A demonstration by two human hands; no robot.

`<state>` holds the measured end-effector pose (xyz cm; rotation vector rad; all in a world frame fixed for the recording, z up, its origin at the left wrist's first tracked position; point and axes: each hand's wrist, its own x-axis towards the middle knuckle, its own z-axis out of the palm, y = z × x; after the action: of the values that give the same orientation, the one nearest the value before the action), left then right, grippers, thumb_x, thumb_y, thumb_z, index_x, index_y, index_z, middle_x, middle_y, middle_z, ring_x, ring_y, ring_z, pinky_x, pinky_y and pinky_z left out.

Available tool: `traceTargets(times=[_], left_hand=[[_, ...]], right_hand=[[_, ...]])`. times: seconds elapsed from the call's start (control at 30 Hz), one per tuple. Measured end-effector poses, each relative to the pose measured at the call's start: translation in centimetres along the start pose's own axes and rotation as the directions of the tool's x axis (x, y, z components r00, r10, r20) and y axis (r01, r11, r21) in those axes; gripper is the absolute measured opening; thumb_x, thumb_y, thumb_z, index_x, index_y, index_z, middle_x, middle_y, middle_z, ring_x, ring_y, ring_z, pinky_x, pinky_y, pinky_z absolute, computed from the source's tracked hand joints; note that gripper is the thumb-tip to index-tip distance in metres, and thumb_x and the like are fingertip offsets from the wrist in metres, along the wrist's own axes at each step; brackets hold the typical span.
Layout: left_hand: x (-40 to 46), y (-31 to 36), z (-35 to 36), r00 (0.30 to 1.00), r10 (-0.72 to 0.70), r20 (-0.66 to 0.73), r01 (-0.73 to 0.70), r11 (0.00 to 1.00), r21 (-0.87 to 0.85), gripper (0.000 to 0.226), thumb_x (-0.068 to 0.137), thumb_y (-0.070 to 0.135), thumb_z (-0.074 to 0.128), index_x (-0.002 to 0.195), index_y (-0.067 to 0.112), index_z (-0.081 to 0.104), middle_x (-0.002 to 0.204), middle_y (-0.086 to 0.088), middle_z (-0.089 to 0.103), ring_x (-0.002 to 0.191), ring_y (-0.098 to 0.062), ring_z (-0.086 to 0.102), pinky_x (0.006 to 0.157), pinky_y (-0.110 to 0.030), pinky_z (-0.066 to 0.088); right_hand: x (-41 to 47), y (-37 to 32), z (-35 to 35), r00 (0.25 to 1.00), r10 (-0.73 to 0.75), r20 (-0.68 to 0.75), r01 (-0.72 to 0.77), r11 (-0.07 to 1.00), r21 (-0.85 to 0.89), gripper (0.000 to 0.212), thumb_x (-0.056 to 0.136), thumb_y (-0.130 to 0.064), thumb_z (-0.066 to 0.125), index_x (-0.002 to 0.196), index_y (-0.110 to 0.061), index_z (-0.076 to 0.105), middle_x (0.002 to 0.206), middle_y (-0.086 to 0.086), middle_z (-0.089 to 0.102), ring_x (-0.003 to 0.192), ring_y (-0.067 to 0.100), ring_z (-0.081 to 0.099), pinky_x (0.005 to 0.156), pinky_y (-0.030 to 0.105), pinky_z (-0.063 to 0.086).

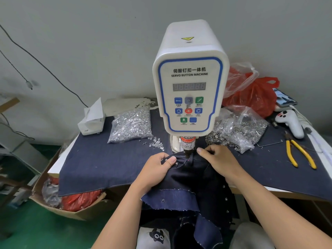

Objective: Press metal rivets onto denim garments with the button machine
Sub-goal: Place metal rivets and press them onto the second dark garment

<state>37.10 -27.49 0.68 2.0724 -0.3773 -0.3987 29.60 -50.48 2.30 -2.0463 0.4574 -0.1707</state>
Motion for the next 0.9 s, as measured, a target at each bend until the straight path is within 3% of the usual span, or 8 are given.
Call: traceTargets(times=[0.07,0.17,0.27,0.4,0.5,0.63,0.77,0.9], left_hand=[[0.0,0.2,0.1,1.000,-0.012,0.006,0.012,1.000,-0.013,0.021,0.103,0.041,0.066,0.091,0.024,0.072,0.089,0.010,0.076,0.080,-0.003,0.064,0.082,-0.027,0.051],[0.0,0.5,0.1,1.000,-0.023,0.002,0.023,0.999,-0.023,0.022,0.102,0.041,0.067,0.091,0.023,0.072,0.091,0.006,0.077,0.083,-0.007,0.066,0.088,-0.034,0.053],[-0.3,0.6,0.0,0.999,-0.025,0.034,0.027,0.998,-0.058,0.025,0.099,0.047,0.068,0.091,0.024,0.075,0.092,0.006,0.080,0.084,-0.007,0.070,0.088,-0.036,0.056],[-1.0,0.9,-0.9,0.986,-0.025,0.164,0.040,0.995,-0.091,0.034,0.080,0.070,0.072,0.095,0.039,0.075,0.093,0.013,0.080,0.082,0.001,0.072,0.071,-0.014,0.052],[-1.2,0.8,-1.4,0.972,0.015,0.234,-0.009,1.000,-0.029,0.035,0.069,0.060,0.087,0.098,0.044,0.074,0.093,0.017,0.079,0.082,0.004,0.072,0.069,-0.009,0.049],[-1.1,0.4,-1.8,0.966,0.022,0.257,0.040,0.972,-0.232,0.040,0.076,0.033,0.091,0.112,0.027,0.076,0.110,0.003,0.081,0.106,-0.016,0.076,0.095,-0.031,0.058],[-1.1,-0.1,-2.0,0.960,-0.018,0.279,0.133,0.908,-0.398,0.030,0.089,0.014,0.084,0.117,0.015,0.075,0.116,-0.006,0.079,0.104,-0.016,0.075,0.084,-0.024,0.058],[-0.8,-0.2,-2.1,0.944,0.000,0.330,0.142,0.902,-0.407,0.027,0.098,0.013,0.074,0.125,0.010,0.071,0.122,-0.009,0.078,0.109,-0.019,0.074,0.089,-0.028,0.059]], right_hand=[[-0.1,-0.1,-0.1,0.999,0.008,0.033,-0.009,1.000,0.018,0.042,0.092,-0.053,0.069,0.076,-0.014,0.072,0.071,-0.003,0.069,0.071,0.013,0.063,0.066,0.033,0.043],[-0.4,-0.7,-0.7,0.981,0.028,0.192,-0.026,1.000,-0.014,0.064,0.082,-0.072,0.069,0.070,-0.009,0.057,0.064,0.000,0.054,0.062,0.013,0.052,0.063,0.035,0.034],[-0.6,-1.2,-1.1,0.933,0.066,0.354,-0.099,0.992,0.075,0.070,0.067,-0.073,0.079,0.077,-0.005,0.068,0.067,0.002,0.062,0.063,0.013,0.059,0.063,0.032,0.040],[-0.3,-1.5,-1.0,0.921,0.081,0.380,-0.184,0.953,0.240,0.033,0.081,-0.042,0.083,0.075,-0.012,0.071,0.071,0.007,0.066,0.065,0.016,0.063,0.061,0.028,0.045],[0.0,-1.0,-0.6,0.896,0.120,0.427,-0.304,0.867,0.395,0.023,0.088,-0.030,0.077,0.070,-0.017,0.072,0.075,0.012,0.071,0.066,0.020,0.068,0.059,0.026,0.052],[0.2,-0.6,-0.2,0.887,0.150,0.437,-0.367,0.804,0.468,0.017,0.087,-0.028,0.078,0.078,-0.013,0.074,0.083,0.017,0.074,0.073,0.026,0.071,0.064,0.030,0.056],[0.4,-0.1,-0.1,0.900,0.131,0.416,-0.326,0.834,0.445,0.023,0.088,-0.029,0.077,0.089,-0.006,0.079,0.096,0.021,0.077,0.086,0.032,0.076,0.075,0.036,0.059],[0.6,0.3,-0.1,0.906,0.127,0.403,-0.316,0.836,0.449,0.027,0.090,-0.026,0.075,0.099,-0.002,0.077,0.101,0.022,0.077,0.094,0.036,0.076,0.075,0.036,0.060]])
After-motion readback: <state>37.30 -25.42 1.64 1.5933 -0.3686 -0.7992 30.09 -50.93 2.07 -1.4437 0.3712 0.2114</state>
